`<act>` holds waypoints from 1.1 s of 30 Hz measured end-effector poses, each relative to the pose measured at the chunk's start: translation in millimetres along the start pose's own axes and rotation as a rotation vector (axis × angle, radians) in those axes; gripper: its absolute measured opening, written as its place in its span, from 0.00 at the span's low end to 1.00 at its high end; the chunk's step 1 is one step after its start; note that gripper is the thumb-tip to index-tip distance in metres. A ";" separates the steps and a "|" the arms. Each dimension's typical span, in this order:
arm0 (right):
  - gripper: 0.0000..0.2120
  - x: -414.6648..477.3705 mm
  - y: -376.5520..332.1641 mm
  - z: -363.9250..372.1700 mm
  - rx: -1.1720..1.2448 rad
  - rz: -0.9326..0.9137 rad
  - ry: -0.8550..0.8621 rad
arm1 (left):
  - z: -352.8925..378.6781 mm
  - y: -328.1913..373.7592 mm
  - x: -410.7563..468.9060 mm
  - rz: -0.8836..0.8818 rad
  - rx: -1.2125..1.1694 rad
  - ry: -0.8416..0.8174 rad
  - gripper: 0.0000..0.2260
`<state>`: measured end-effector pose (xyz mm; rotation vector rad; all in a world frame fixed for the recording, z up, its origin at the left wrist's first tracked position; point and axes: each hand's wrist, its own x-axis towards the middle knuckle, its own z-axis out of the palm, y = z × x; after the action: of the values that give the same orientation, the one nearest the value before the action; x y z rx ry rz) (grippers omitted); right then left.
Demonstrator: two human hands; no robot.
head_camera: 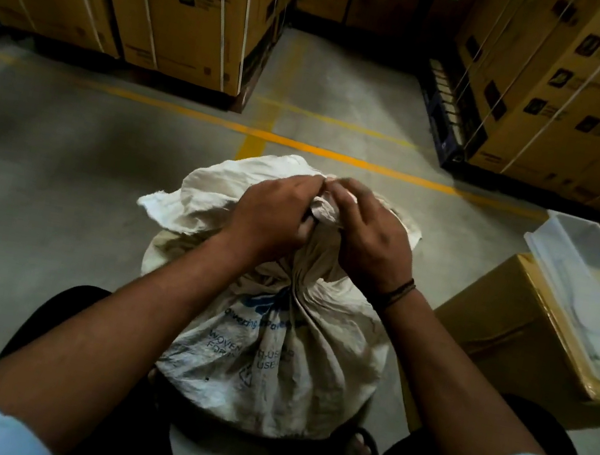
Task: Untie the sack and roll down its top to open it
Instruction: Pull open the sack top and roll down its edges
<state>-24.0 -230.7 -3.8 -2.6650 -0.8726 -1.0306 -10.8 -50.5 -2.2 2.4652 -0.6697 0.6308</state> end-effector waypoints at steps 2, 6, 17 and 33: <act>0.21 2.2 2.8 1.4 -0.053 -0.036 0.002 | -2.2 -6.6 1.8 0.035 -0.121 -0.117 0.15; 0.27 -0.3 11.5 0.3 -0.012 -0.071 -0.187 | -5.1 -19.1 -5.4 0.032 -0.118 -0.328 0.28; 0.22 -2.6 21.1 -4.4 0.258 0.209 -0.382 | -6.3 -17.4 -2.1 0.074 0.129 -0.075 0.09; 0.23 -9.2 8.2 1.4 0.156 0.068 -0.148 | -8.1 -3.2 1.4 -0.102 -0.329 -0.330 0.26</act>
<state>-24.0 -241.2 -10.4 -2.6436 -0.8440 -0.7264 -10.3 -43.9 3.7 2.2898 -0.7005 0.0625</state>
